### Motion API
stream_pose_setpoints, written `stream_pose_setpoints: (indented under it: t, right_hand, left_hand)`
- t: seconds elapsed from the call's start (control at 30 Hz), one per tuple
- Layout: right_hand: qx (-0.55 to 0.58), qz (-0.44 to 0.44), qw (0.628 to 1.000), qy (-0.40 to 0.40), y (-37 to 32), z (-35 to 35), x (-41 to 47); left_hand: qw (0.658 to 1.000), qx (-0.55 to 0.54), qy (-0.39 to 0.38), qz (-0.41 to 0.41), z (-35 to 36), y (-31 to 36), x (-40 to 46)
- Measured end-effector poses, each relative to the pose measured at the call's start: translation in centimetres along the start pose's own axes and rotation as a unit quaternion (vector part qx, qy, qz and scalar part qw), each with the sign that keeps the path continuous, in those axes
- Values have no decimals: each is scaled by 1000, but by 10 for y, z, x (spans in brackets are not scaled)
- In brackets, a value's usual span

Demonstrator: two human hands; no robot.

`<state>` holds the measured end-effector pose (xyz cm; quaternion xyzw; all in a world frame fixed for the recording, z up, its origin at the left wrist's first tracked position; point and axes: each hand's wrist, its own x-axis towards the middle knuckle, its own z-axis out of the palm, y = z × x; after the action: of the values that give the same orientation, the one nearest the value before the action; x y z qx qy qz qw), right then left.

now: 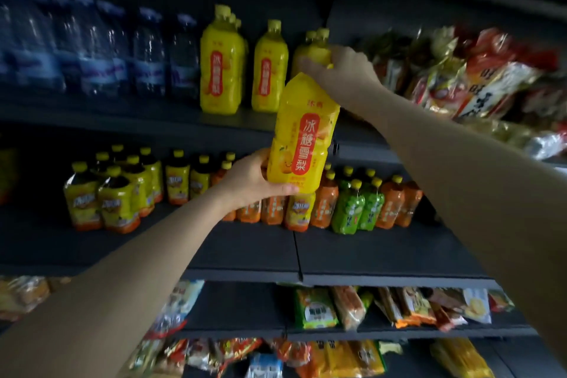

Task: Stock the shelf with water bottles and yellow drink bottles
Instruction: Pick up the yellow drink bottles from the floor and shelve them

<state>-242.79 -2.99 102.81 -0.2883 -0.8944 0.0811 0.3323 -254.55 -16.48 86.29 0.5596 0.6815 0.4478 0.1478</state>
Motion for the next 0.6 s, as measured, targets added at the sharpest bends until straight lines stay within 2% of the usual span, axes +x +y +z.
stream_pose_setpoints:
  t: [0.13,0.4,0.6]
  right_hand:
    - [-21,11,999,42,-24,-13,21]
    - [41,27,995,91,-60,-34,70]
    - [50,67,996,-10,-46,-16,91]
  left_hand:
    - [999,25,25,20,-31,15,19]
    - [996,19,73,54,-78,38,65]
    - [996,52,68,36,-82,38,103]
